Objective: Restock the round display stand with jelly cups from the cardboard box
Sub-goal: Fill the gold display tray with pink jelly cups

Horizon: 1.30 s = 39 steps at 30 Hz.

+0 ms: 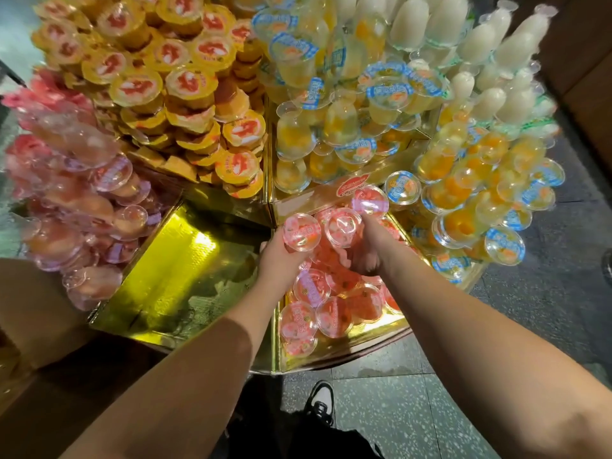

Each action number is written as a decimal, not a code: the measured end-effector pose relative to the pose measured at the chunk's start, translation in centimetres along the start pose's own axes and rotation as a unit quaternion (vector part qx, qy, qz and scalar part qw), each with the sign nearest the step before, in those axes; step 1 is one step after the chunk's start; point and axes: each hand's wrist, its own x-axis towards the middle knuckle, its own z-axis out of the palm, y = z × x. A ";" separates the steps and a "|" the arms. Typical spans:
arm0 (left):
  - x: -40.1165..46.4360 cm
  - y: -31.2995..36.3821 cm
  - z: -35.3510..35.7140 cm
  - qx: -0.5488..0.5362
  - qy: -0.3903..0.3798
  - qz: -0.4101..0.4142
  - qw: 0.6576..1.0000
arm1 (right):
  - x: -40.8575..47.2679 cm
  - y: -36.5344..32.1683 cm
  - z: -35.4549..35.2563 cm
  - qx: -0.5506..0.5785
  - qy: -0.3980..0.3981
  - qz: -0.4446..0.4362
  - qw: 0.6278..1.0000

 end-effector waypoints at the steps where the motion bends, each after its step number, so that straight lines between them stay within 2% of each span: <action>1: 0.3 -0.1 0.2 -0.003 0.002 -0.006 1.000 | 0.4 0.0 0.1 0.010 0.006 -0.001 1.000; 7: 0.8 0.3 1.1 -0.018 0.011 -0.010 1.000 | 1.6 0.8 -0.2 0.000 -0.031 -0.079 0.996; 13: 1.4 0.2 1.6 -0.018 0.022 -0.030 0.999 | 2.8 1.2 -0.1 -0.034 0.012 -0.132 0.991; 21: 1.6 0.4 2.2 0.028 0.044 -0.059 0.997 | 2.7 1.3 0.0 -0.067 0.036 -0.161 0.984; 25: 1.8 0.3 1.8 0.052 0.053 -0.023 0.997 | 2.6 1.1 0.0 -0.088 0.051 -0.171 0.980; 31: 1.9 0.2 1.1 0.064 0.040 -0.016 0.997 | 2.2 0.7 0.5 -0.161 0.079 -0.200 0.963; 39: 2.1 0.3 0.4 0.072 0.012 0.001 0.997 | 2.4 0.5 0.7 -0.199 0.098 -0.208 0.953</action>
